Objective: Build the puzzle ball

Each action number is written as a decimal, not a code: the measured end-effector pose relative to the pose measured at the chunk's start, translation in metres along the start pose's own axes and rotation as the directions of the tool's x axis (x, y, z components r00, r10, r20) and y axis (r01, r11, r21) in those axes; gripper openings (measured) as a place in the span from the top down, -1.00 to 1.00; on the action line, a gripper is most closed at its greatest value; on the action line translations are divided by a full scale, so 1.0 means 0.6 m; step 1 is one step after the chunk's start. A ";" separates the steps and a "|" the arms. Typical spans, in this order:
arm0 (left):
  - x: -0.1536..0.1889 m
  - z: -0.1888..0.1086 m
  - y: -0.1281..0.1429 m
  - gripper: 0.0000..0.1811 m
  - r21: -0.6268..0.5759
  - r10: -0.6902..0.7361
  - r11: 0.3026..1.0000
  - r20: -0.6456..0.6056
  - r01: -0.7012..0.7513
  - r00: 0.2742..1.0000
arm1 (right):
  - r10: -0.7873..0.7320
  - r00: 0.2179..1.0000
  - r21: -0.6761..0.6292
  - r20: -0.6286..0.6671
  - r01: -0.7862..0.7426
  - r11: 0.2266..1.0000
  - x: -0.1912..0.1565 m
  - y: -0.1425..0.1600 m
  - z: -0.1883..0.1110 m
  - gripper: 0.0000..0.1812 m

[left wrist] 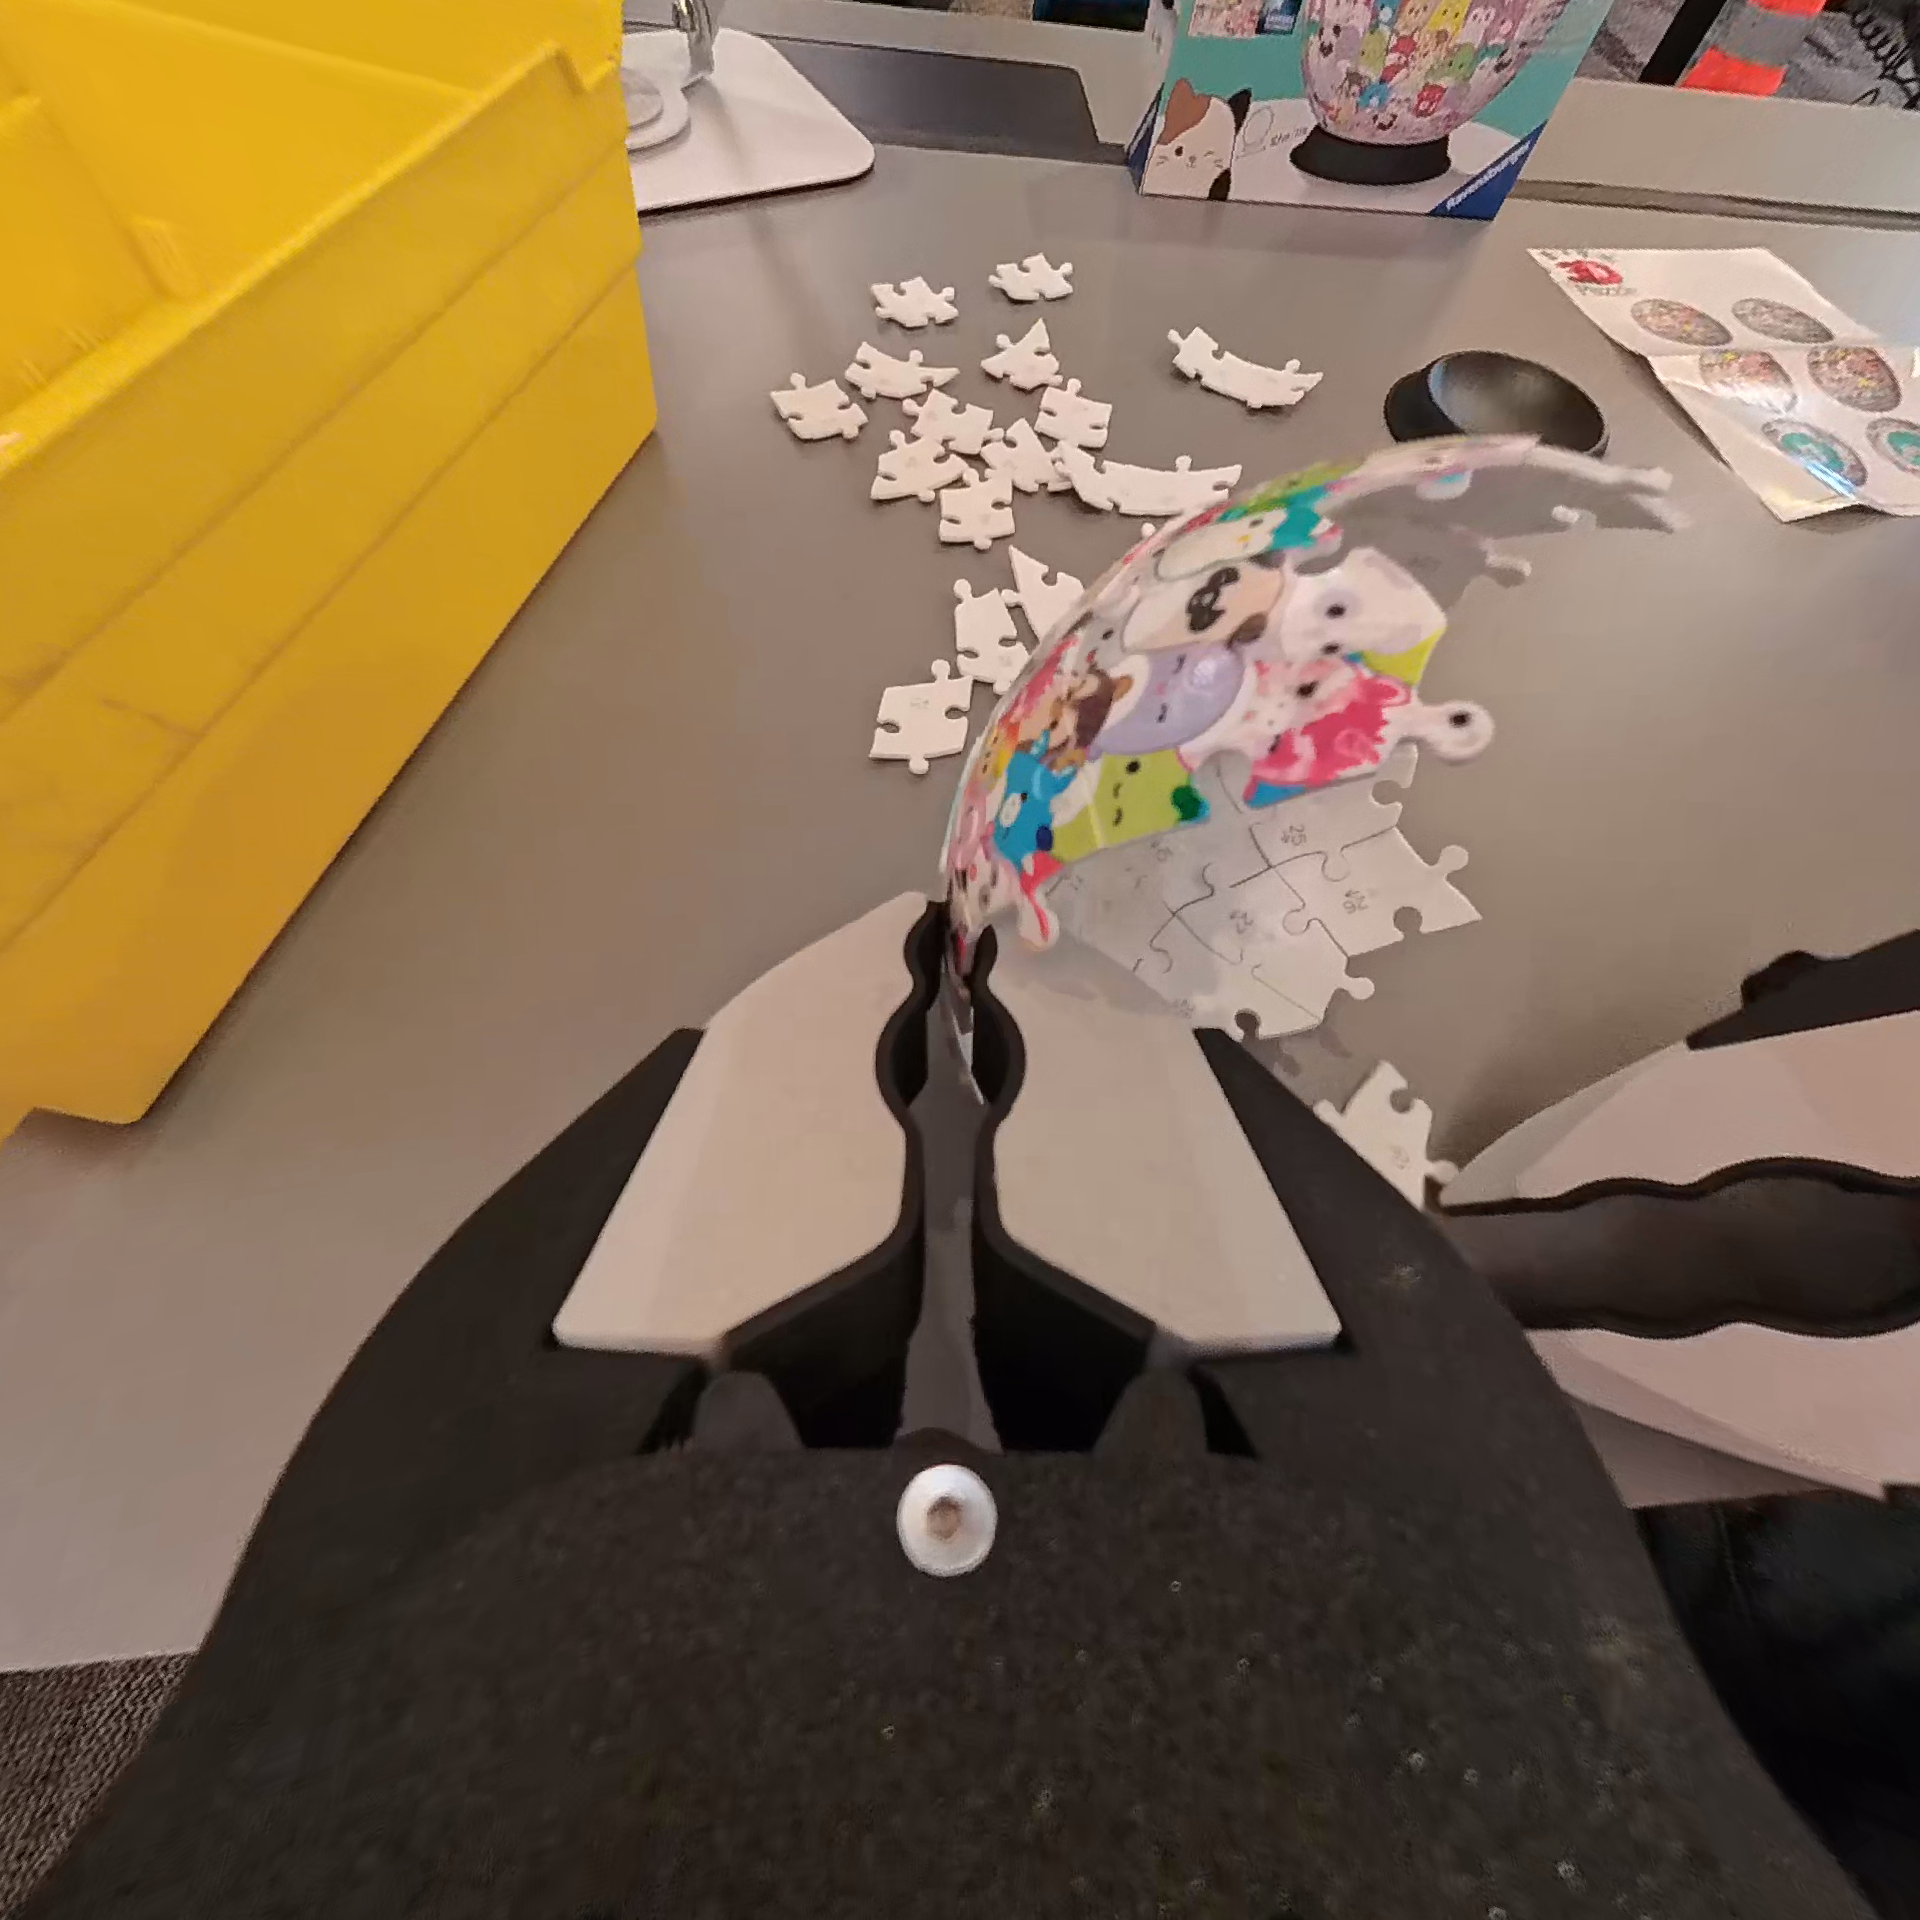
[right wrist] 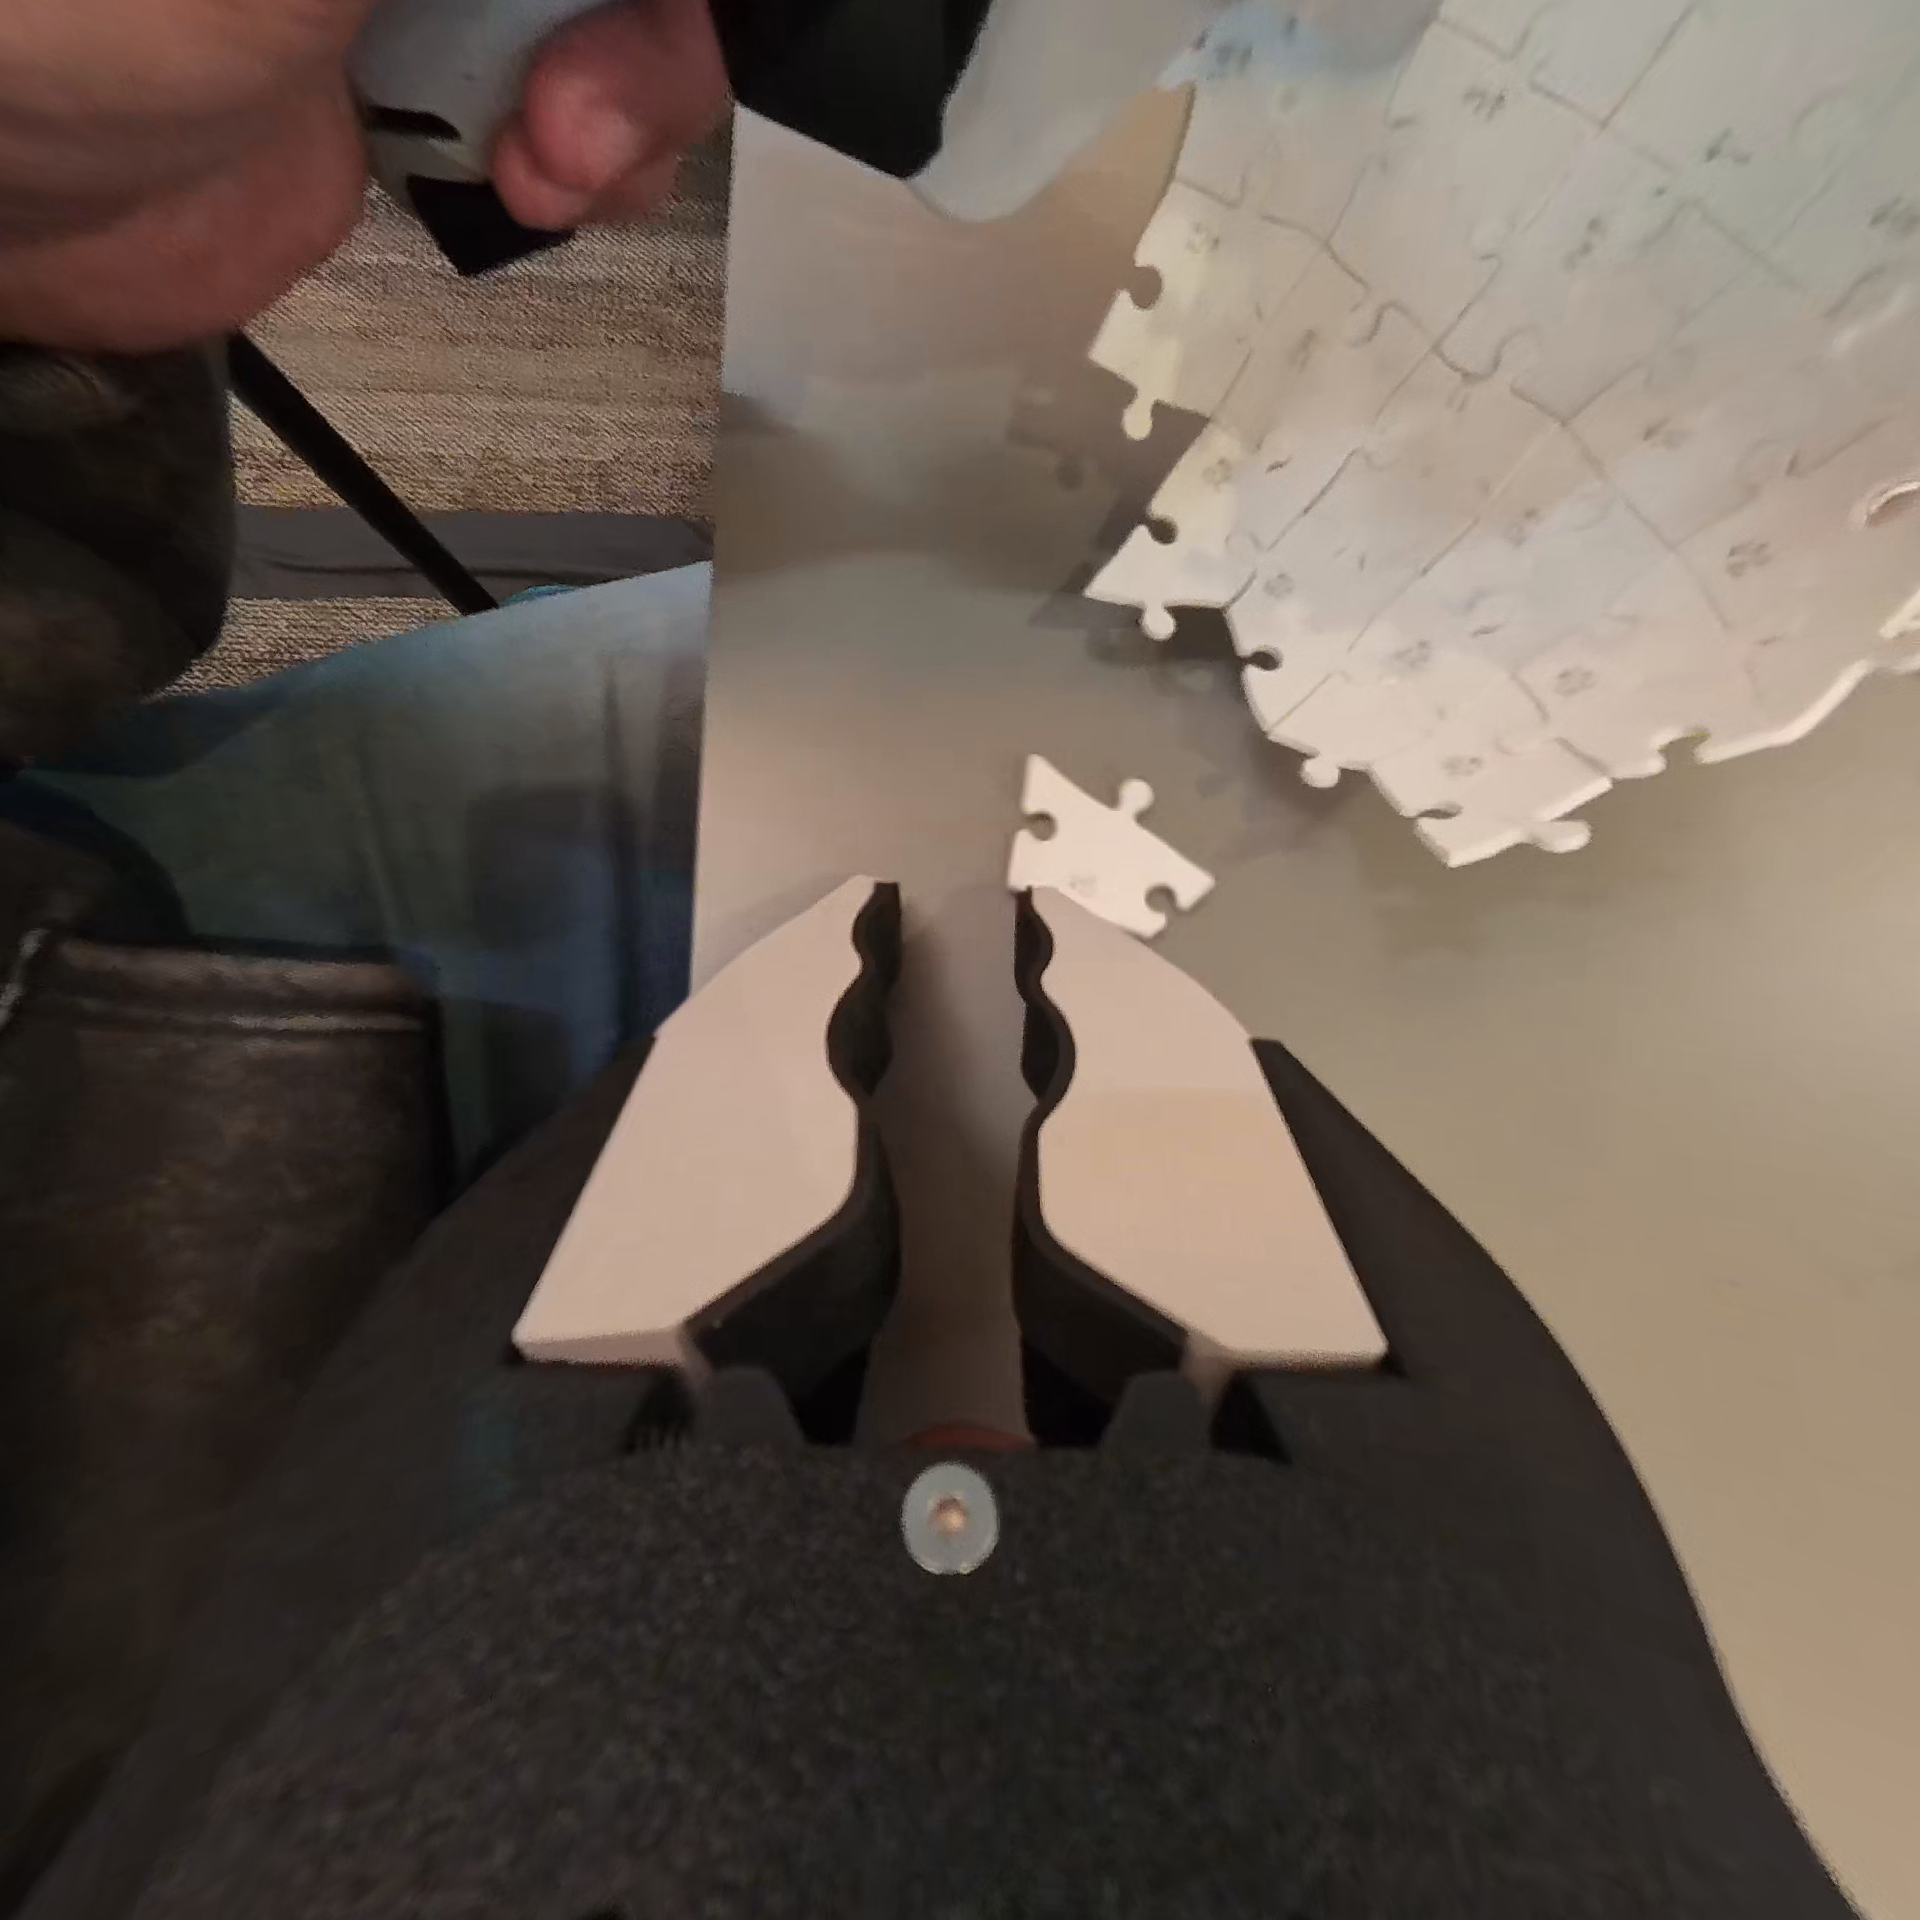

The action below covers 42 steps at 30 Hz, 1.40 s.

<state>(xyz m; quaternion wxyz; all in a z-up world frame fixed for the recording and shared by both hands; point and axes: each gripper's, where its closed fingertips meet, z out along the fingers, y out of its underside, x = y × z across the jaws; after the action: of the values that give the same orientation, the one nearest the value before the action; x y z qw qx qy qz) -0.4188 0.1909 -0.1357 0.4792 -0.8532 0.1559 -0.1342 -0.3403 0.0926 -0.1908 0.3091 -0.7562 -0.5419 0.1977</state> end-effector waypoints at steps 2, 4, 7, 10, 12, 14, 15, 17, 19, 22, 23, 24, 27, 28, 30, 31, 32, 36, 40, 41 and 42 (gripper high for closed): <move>0.001 -0.002 0.000 0.98 0.000 0.000 1.000 -0.002 0.000 1.000 | -0.006 1.000 0.015 -0.008 0.006 1.000 -0.002 -0.007 -0.005 0.77; 0.003 -0.002 0.002 0.98 -0.003 0.000 1.000 -0.008 0.000 1.000 | -0.016 0.999 0.015 -0.033 0.016 1.000 0.008 -0.007 -0.009 0.77; 0.008 0.001 0.005 0.98 -0.008 -0.005 1.000 -0.025 0.005 1.000 | -0.003 0.999 -0.015 -0.033 0.002 1.000 0.017 0.006 -0.001 0.77; 0.015 0.006 0.006 0.98 -0.012 -0.003 1.000 -0.043 0.002 0.999 | -0.010 0.999 -0.007 -0.040 0.009 1.000 0.020 0.007 0.001 0.78; 0.022 0.009 0.003 0.98 -0.004 0.003 1.000 -0.061 -0.003 0.998 | -0.012 0.999 -0.011 -0.039 0.011 1.000 0.020 0.007 0.001 0.78; 0.027 0.012 0.000 0.98 0.001 0.009 1.000 -0.064 -0.009 0.998 | -0.008 0.999 -0.010 -0.034 0.008 1.000 0.019 0.006 0.001 0.78; 0.029 0.014 0.000 0.98 0.001 0.014 1.000 -0.065 -0.014 0.998 | -0.003 1.000 -0.003 -0.029 0.003 1.000 0.018 0.004 -0.001 0.77; 0.035 0.019 -0.002 0.98 0.002 0.023 1.000 -0.060 -0.023 0.998 | 0.003 1.000 0.030 -0.024 -0.002 1.000 0.016 -0.008 -0.010 0.77; 0.042 0.026 -0.006 0.98 0.011 0.036 0.999 -0.062 -0.035 0.997 | 0.006 0.999 0.062 -0.037 -0.004 0.998 0.023 -0.020 -0.027 0.77; 0.052 0.034 -0.013 0.98 0.033 0.035 0.999 -0.069 -0.033 0.997 | 0.026 0.993 0.085 -0.117 -0.016 0.996 0.064 -0.017 -0.050 0.79; 0.056 0.036 -0.016 0.98 0.039 0.031 0.999 -0.077 -0.028 0.997 | 0.042 0.987 0.089 -0.156 -0.028 0.996 0.084 -0.010 -0.058 0.78; 0.059 0.038 -0.017 0.98 0.043 0.026 0.999 -0.082 -0.023 0.996 | 0.067 0.978 0.104 -0.199 -0.047 0.994 0.105 -0.003 -0.068 0.78; 0.066 0.040 -0.020 0.98 0.054 0.020 0.998 -0.092 -0.015 0.996 | 0.195 0.934 0.236 -0.300 -0.125 0.964 0.167 0.002 -0.110 0.73; 0.067 0.041 -0.020 0.98 0.054 0.022 0.998 -0.088 -0.018 0.996 | 0.236 0.932 0.273 -0.274 -0.160 0.949 0.174 -0.001 -0.118 0.73; 0.067 0.044 -0.020 0.98 0.056 0.036 0.998 -0.064 -0.033 0.997 | 0.296 0.929 0.316 -0.222 -0.219 0.923 0.183 -0.009 -0.126 0.73; 0.070 0.045 -0.022 0.98 0.059 0.041 0.998 -0.067 -0.037 0.997 | 0.313 0.924 0.337 -0.220 -0.229 0.913 0.188 -0.011 -0.128 0.72; 0.074 0.047 -0.023 0.98 0.063 0.043 0.997 -0.071 -0.038 0.997 | 0.318 0.925 0.347 -0.207 -0.235 0.908 0.190 -0.014 -0.123 0.70; 0.090 0.051 -0.023 0.98 0.072 0.049 0.997 -0.091 -0.042 0.995 | 0.354 0.920 0.304 -0.166 -0.294 0.906 0.204 -0.011 -0.097 0.65; 0.103 0.048 -0.026 0.98 0.092 0.045 0.995 -0.104 -0.035 0.994 | 0.408 0.904 0.275 -0.126 -0.364 0.890 0.214 -0.004 -0.086 0.69; 0.105 0.047 -0.027 0.98 0.097 0.049 0.994 -0.103 -0.039 0.993 | 0.414 0.903 0.272 -0.117 -0.372 0.887 0.214 -0.004 -0.084 0.73; 0.108 0.047 -0.026 0.98 0.099 0.053 0.994 -0.103 -0.043 0.993 | 0.420 0.902 0.272 -0.104 -0.381 0.884 0.212 -0.005 -0.083 0.76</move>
<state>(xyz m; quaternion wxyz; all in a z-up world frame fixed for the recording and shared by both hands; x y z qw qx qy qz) -0.3468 0.1952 -0.1312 0.5142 -0.8167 0.1946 -0.1750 -0.2682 0.2003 -0.1476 0.3946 -0.8212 -0.3185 0.2616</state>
